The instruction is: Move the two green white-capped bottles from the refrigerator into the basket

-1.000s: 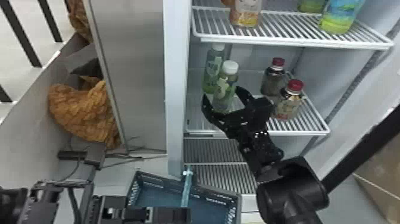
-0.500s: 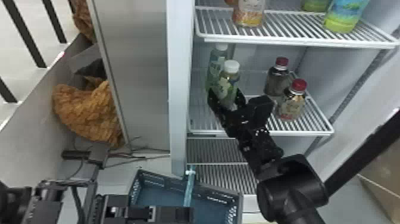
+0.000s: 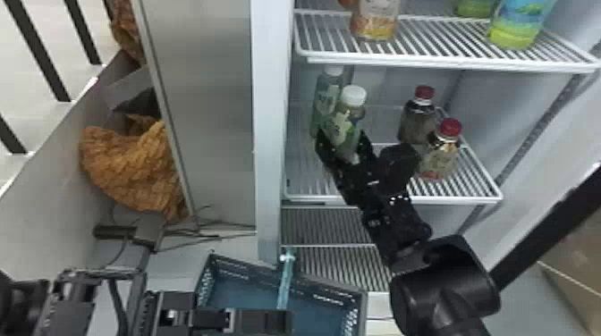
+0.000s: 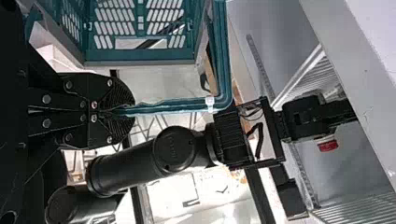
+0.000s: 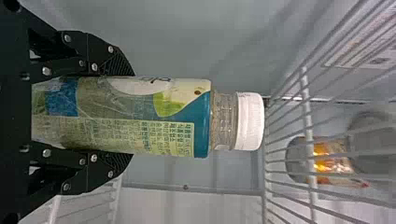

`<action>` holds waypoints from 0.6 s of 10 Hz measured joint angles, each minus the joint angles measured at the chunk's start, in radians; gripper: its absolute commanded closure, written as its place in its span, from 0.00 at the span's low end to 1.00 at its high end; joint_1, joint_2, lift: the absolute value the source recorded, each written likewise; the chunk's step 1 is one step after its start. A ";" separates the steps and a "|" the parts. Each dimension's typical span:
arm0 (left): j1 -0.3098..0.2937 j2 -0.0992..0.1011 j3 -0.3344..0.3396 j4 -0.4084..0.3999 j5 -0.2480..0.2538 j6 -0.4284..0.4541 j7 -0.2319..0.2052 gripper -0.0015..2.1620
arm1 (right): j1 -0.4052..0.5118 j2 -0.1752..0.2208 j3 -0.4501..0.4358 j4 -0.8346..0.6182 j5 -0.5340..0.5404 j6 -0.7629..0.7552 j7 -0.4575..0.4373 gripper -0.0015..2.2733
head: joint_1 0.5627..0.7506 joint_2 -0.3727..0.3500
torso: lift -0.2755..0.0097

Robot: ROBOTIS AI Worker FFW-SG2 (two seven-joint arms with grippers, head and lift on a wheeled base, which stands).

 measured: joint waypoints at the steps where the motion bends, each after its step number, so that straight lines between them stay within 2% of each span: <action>1: 0.000 0.001 0.000 0.000 -0.001 0.000 0.000 0.54 | 0.021 -0.004 -0.002 -0.030 -0.004 0.000 0.001 0.31 | 0.70 0.36 | 0.04; 5: 0.000 0.002 -0.001 0.000 -0.001 0.000 0.000 0.54 | 0.138 -0.022 -0.017 -0.201 -0.030 0.050 0.045 0.31 | 0.70 0.36 | 0.04; 6: 0.000 0.003 0.000 0.000 0.000 0.000 0.000 0.54 | 0.191 -0.033 -0.020 -0.281 -0.045 0.079 0.065 0.31 | 0.70 0.37 | 0.04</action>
